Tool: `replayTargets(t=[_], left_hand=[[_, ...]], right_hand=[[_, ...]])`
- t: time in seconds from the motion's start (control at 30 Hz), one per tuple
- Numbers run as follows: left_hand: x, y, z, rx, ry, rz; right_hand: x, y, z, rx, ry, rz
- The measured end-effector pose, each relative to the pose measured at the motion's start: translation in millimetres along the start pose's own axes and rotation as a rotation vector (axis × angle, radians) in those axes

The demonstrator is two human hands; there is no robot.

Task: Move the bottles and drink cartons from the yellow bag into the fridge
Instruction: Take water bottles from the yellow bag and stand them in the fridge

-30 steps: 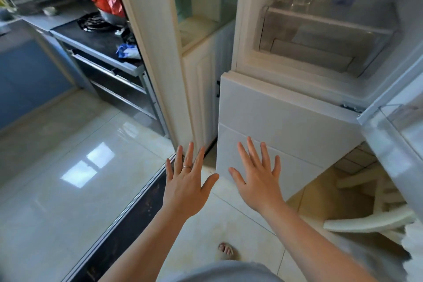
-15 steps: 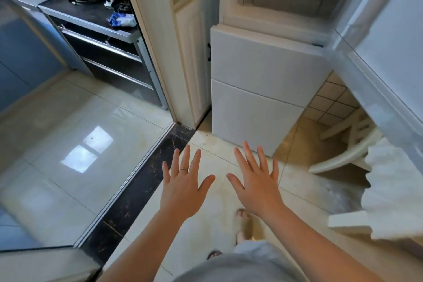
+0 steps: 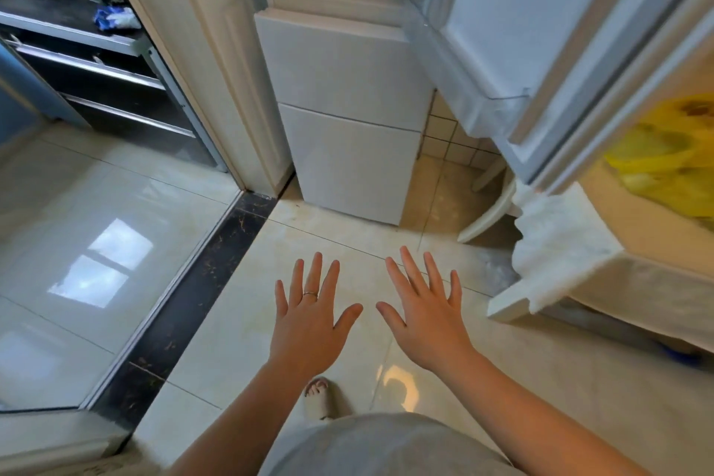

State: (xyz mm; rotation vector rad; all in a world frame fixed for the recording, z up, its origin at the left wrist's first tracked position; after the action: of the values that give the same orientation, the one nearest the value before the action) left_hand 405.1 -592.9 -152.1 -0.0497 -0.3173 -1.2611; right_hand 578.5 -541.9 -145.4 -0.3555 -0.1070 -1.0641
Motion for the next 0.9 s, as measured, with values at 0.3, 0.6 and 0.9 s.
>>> replayTargets(t=[0.3,0.6,0.9], left_hand=[[62,188,-62,0.004,-0.031,-0.069],[80,336,-71,-0.042,-0.055,-0.299],[29,482,-84,-0.021,-0.054,-0.526]], right_hand=[[134,175,6,-0.069,0.006,-0.123],[215,298,25,-0.193,0.145,-0.302],[234,419,54,-0.182,0.238,-0.497]])
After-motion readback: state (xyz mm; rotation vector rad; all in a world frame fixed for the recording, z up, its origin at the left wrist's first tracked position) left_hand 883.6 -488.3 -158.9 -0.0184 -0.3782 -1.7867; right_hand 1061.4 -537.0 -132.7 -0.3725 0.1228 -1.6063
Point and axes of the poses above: each hand's wrist, its own x-axis away from the middle knuckle, its own z-axis out of the back of the hand, y = z × x, the point moved 4 cm from there along -x, towards the middle knuckle, and after that the axes turned 7 degrees about z, right-handed, at the moved point
